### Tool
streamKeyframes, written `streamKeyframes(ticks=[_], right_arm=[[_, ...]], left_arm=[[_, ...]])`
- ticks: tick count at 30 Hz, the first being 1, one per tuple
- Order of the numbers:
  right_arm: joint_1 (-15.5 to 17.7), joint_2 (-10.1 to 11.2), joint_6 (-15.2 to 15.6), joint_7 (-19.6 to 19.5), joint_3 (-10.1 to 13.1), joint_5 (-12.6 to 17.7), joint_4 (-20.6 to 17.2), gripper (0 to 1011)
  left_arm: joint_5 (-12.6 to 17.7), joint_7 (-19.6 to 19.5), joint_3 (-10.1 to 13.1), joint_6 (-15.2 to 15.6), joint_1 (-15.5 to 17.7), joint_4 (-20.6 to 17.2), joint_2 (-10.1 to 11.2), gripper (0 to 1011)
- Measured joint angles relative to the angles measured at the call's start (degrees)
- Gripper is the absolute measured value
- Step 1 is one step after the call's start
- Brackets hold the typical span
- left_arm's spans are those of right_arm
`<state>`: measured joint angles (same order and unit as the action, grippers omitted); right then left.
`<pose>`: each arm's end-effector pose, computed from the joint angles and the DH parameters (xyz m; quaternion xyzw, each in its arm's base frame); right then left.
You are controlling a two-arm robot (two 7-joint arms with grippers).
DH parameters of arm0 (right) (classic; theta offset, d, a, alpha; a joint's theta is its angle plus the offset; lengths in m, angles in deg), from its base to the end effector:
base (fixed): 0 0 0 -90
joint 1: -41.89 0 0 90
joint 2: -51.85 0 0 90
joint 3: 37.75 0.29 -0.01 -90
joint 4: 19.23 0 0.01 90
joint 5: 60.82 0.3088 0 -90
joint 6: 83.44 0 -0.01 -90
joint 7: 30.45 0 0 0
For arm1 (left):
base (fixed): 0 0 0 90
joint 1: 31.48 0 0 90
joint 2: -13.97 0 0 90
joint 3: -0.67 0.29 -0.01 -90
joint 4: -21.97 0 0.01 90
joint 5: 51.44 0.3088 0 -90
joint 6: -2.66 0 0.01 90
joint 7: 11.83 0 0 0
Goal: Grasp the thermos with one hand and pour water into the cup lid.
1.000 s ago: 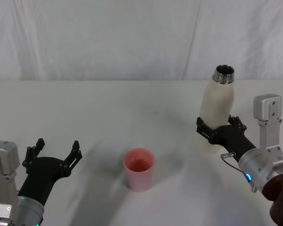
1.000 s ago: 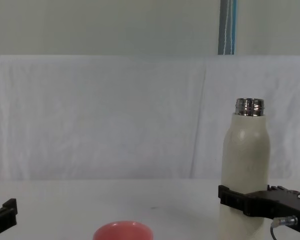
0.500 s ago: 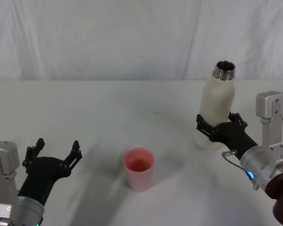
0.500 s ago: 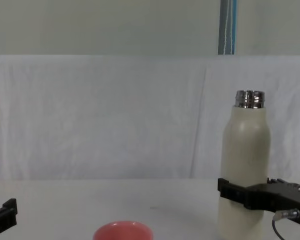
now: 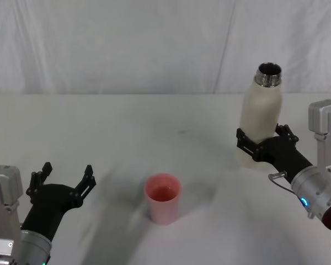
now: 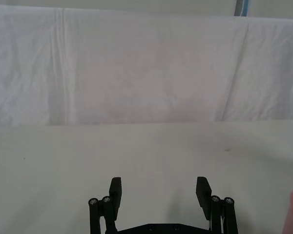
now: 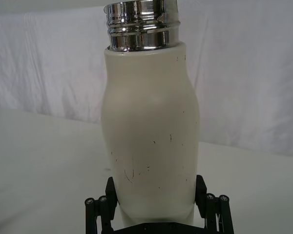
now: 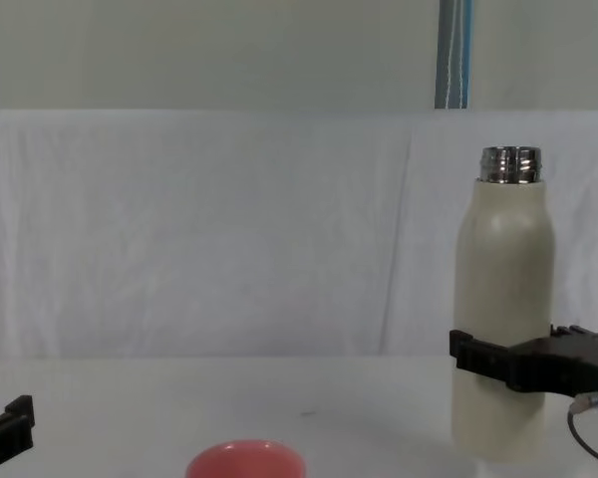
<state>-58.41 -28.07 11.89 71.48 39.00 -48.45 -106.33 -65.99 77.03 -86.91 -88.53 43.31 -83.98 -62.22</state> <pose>0.3721 0.0187 -0.2630 -0.0009 0.0044 -0.5409 0.8411 0.2530 0.0375 -0.2853 -0.0174 0.0065 0.6616 0.7497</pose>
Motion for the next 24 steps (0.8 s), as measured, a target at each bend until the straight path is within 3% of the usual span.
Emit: streamKeyframes(ticks=[13, 24], right_arm=[[2.2, 3.2, 1.7, -0.2, -0.3, -3.3, -4.8, 956], [5.0, 5.2, 2.0, -1.4, -1.1, -9.3, -9.4, 956]], left_arm=[[0.0, 0.0, 0.0, 0.0, 0.0, 0.0, 0.0, 1001], [0.0, 0.0, 0.0, 0.0, 0.0, 0.0, 0.0, 1001]])
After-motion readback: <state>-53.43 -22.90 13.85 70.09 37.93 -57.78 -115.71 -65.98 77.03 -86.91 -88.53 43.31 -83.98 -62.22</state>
